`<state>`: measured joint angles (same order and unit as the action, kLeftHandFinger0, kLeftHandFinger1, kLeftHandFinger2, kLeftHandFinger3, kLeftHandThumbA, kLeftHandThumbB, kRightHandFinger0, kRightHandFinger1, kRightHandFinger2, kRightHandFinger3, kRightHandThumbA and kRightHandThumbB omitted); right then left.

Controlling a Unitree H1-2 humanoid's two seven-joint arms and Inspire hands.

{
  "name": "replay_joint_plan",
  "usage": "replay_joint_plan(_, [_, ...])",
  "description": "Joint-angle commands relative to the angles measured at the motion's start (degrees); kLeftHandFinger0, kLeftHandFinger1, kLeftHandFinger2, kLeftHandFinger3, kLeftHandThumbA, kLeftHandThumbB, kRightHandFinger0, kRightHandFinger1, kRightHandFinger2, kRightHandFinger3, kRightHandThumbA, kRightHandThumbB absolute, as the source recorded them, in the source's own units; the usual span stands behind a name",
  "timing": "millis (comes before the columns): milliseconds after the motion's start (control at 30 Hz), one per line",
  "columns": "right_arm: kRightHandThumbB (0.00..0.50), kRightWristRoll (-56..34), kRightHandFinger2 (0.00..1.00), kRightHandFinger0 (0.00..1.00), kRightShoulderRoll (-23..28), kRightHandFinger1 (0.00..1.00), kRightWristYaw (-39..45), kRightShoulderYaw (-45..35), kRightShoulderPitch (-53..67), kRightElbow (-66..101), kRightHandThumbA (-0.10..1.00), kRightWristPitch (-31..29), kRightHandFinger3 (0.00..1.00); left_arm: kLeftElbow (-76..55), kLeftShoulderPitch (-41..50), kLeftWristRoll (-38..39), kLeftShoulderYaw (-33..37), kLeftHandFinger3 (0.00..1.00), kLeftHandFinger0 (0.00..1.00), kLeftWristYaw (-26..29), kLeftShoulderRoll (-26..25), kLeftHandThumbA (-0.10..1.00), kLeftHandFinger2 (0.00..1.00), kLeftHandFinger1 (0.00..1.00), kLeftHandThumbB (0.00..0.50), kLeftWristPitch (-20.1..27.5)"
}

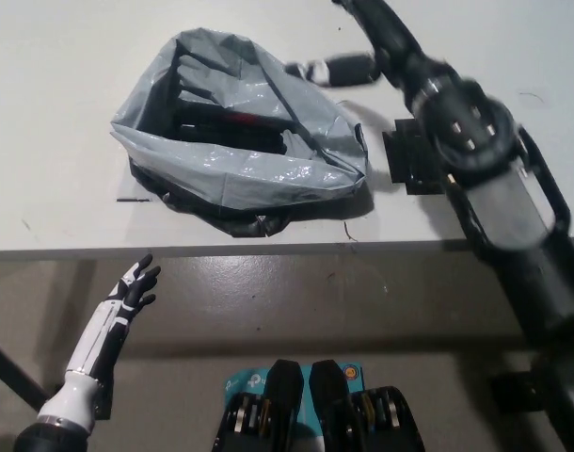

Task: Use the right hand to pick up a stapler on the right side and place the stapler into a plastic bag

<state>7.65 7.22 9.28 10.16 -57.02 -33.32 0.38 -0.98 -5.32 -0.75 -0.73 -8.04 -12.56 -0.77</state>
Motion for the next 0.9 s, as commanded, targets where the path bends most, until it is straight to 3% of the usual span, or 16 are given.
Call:
replay_joint_plan(0, [0.354,-11.0,1.00,1.00,5.7,1.00,-3.2,-12.8,21.0,67.3,0.92,1.0,1.00,1.9,-6.8,0.9,-1.8,1.00,1.00,1.6,0.0,1.00,1.00,1.00,0.037,3.0])
replay_joint_plan(100, [0.406,-5.9,1.00,1.00,1.8,1.00,-4.1,-8.6,28.1,72.6,0.97,-2.5,1.00,2.3,-7.5,0.4,-1.7,1.00,1.00,2.2,0.5,1.00,1.00,1.00,0.011,3.0])
replay_joint_plan(200, [0.382,-5.7,1.00,1.00,0.2,1.00,-4.2,-6.9,30.4,74.7,0.94,-4.1,1.00,2.1,-7.7,0.5,-2.0,1.00,1.00,2.2,0.3,1.00,1.00,1.00,0.000,2.8])
replay_joint_plan(367, [0.434,-5.1,1.00,1.00,-1.0,1.00,-3.8,-5.9,30.0,79.8,0.90,-1.7,1.00,2.4,-9.2,0.0,-1.7,1.00,1.00,2.0,0.0,1.00,1.00,1.00,0.002,2.0])
replay_joint_plan(400, [0.429,-4.5,1.00,1.00,-1.4,1.00,-3.7,-5.4,29.8,80.5,0.86,-2.3,1.00,2.3,-9.5,0.0,-1.7,1.00,1.00,1.9,0.0,1.00,1.00,1.00,0.002,1.9])
replay_joint_plan(533, [0.378,-3.7,1.00,1.00,-1.6,1.00,-2.8,-3.8,32.8,80.0,0.85,-4.5,1.00,1.7,-9.3,-0.1,-1.5,1.00,1.00,1.7,0.2,1.00,1.00,1.00,0.012,1.4])
replay_joint_plan(567, [0.325,-2.9,1.00,1.00,-1.1,1.00,-2.6,-3.8,34.6,77.5,0.93,-5.8,1.00,1.4,-8.9,-0.2,-1.4,1.00,1.00,1.6,0.1,1.00,1.00,1.00,0.012,1.3])
replay_joint_plan(633, [0.302,-1.7,1.00,1.00,-0.3,1.00,-2.7,-4.1,37.1,73.2,0.91,-8.7,1.00,0.7,-7.6,-0.3,-1.4,1.00,1.00,1.5,0.0,1.00,1.00,1.00,0.016,1.0])
replay_joint_plan(700, [0.305,2.2,1.00,1.00,-0.2,1.00,-5.1,-5.4,41.0,63.3,0.97,-11.7,1.00,-0.6,-4.9,0.1,-1.5,1.00,1.00,1.0,-0.2,1.00,1.00,1.00,0.010,0.7])
replay_joint_plan(733, [0.284,2.5,1.00,1.00,-0.1,1.00,-5.7,-5.9,42.3,59.4,0.96,-12.1,1.00,-1.2,-4.0,0.1,-1.5,1.00,1.00,0.9,-0.3,1.00,1.00,1.00,0.000,0.6])
replay_joint_plan(833, [0.287,2.8,1.00,1.00,-0.1,1.00,-7.2,-6.9,44.8,49.6,0.92,-12.2,1.00,-1.9,-1.6,0.1,-1.2,1.00,1.00,0.4,-0.4,1.00,1.00,1.00,0.000,1.5])
replay_joint_plan(867, [0.271,2.5,1.00,1.00,0.0,1.00,-7.9,-7.5,44.7,43.4,0.88,-12.2,1.00,-1.8,-1.1,0.1,-1.1,1.00,1.00,0.3,-0.3,1.00,1.00,1.00,0.017,1.7])
